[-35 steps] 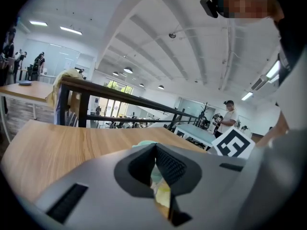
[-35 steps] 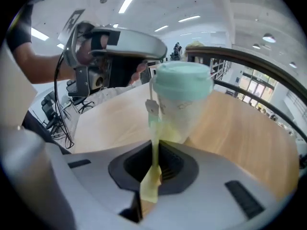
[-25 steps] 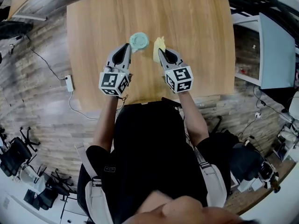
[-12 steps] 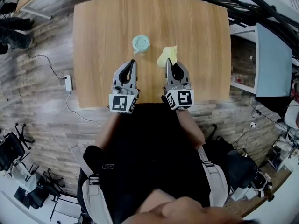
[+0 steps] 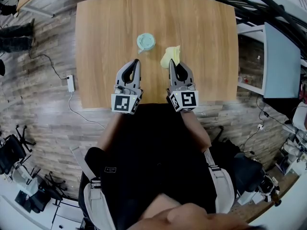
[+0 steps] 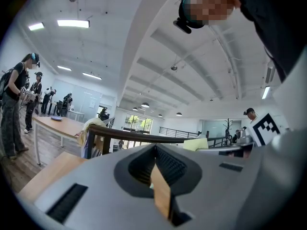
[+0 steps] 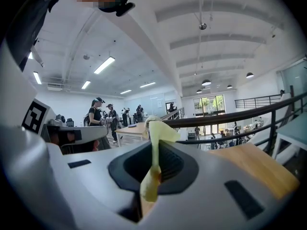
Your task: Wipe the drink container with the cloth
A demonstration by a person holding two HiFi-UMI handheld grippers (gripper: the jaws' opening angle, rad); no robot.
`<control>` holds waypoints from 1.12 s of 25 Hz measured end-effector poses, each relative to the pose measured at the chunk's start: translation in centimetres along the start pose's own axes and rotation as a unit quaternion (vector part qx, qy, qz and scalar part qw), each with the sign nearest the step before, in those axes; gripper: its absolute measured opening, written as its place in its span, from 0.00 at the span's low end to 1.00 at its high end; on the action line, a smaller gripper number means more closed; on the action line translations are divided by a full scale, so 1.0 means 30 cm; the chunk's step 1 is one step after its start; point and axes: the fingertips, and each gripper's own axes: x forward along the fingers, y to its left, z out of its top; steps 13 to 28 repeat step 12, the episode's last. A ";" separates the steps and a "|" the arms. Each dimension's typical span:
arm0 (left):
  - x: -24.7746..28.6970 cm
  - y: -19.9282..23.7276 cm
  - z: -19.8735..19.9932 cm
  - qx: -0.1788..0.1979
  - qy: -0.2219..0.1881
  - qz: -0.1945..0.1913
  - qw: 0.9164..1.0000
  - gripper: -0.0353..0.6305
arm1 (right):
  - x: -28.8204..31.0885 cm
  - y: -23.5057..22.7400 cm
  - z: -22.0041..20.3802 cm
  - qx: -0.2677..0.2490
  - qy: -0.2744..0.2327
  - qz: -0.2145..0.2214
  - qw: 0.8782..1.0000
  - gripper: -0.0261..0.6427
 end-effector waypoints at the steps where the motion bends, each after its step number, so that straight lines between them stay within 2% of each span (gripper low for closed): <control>1: 0.000 -0.001 0.001 0.000 0.000 0.000 1.000 0.09 | -0.002 0.000 0.001 0.000 0.000 0.000 1.000 0.10; 28: -0.017 0.006 -0.004 -0.008 0.002 -0.008 1.000 0.09 | 0.005 0.038 0.018 0.001 -0.004 0.004 1.000 0.10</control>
